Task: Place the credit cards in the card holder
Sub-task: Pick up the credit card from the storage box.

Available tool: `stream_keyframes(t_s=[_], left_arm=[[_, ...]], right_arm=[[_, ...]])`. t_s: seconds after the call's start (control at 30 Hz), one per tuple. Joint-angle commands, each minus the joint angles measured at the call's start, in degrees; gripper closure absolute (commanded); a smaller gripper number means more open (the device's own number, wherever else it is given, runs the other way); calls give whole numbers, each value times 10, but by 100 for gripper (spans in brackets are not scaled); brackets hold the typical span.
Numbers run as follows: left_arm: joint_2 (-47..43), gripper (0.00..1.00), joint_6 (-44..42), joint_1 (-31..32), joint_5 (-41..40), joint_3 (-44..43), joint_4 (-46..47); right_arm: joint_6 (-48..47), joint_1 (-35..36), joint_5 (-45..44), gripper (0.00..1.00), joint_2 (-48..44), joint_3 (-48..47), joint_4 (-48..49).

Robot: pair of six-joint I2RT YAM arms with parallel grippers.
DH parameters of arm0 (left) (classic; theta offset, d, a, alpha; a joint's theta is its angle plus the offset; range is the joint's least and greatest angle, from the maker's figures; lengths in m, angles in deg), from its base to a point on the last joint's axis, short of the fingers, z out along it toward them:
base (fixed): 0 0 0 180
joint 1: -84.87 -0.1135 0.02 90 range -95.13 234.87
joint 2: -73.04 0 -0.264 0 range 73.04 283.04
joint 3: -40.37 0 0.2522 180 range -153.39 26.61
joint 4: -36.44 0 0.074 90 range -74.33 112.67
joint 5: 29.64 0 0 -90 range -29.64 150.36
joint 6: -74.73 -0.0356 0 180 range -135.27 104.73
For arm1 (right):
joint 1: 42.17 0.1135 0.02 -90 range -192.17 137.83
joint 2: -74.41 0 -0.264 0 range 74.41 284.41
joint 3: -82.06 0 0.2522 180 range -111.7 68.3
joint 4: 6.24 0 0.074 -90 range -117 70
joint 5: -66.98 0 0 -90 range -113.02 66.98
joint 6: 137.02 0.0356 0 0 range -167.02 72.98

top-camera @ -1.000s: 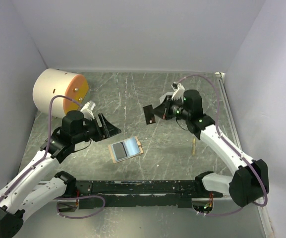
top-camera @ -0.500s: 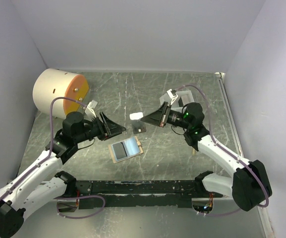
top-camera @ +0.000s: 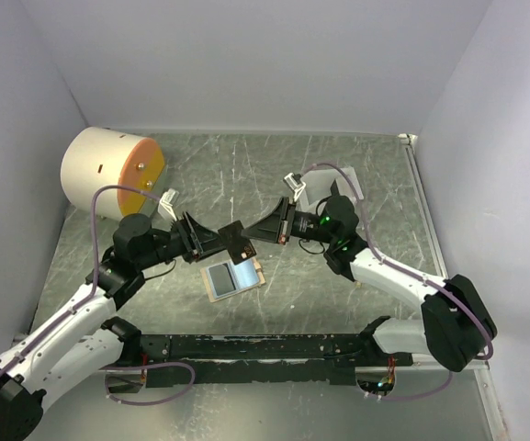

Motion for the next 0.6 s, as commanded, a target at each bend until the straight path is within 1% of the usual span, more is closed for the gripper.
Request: stream_keyframes(t_s=[0.0, 0.07, 0.13, 0.23, 0.33, 0.43, 0.57], left_arm=[[-16, 45, 12, 2, 14, 3, 40], [-19, 40, 6, 3, 10, -3, 24], [-24, 37, 0, 3, 5, -9, 9], [-35, 30, -6, 3, -9, -18, -25], [-48, 26, -12, 3, -25, -29, -50], [-63, 19, -13, 3, -36, -34, -64], [-79, 15, -16, 2, -43, -39, -72]], right_arm=[[14, 5, -10, 100, 2, 9, 35], [9, 5, -18, 100, -3, 8, 28], [3, 4, -27, 100, -9, 6, 14], [5, 4, -46, 100, -20, 7, 10], [8, 5, -74, 100, -33, 16, 4], [18, 4, -104, 100, -48, 33, 14], [35, 3, -127, 100, -56, 46, 28]])
